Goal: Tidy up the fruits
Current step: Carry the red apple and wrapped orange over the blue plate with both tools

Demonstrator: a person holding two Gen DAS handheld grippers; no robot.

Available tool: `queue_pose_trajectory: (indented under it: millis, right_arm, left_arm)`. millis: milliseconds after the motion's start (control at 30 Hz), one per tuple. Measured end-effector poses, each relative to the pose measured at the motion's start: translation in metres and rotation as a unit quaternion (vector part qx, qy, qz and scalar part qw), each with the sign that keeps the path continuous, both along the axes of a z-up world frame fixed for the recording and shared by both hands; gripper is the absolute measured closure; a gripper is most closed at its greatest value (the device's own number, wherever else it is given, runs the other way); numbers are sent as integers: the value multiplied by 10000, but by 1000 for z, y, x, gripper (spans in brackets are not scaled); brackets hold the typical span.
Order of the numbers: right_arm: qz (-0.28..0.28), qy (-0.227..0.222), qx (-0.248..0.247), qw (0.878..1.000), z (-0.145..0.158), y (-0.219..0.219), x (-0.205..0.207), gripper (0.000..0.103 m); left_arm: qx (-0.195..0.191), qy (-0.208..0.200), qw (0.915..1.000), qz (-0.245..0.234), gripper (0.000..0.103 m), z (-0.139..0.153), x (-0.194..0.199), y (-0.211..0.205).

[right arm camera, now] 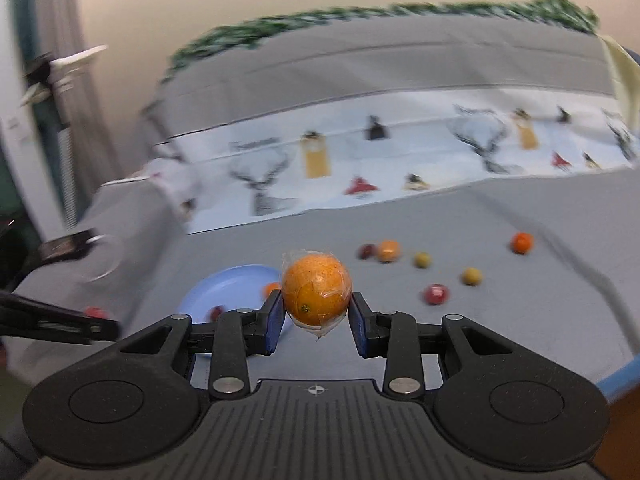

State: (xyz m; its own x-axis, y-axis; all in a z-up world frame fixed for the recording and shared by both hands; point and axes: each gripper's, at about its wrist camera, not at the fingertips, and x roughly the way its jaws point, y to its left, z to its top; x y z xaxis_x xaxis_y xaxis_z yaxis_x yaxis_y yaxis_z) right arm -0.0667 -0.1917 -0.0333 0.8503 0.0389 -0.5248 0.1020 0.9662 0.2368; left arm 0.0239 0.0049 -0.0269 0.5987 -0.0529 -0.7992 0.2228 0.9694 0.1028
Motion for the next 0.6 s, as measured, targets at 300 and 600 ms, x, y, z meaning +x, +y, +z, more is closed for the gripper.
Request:
queue_pose_trajectory:
  millis: [300, 600]
  right_arm:
    - [868, -182, -452, 9950, 18, 63, -24, 67]
    - [762, -298, -684, 9943, 31, 74, -38, 67]
  left_arm:
    - [-434, -102, 9982, 397, 69, 9, -45, 41]
    - [-628, -399, 9965, 381, 69, 25, -62, 51]
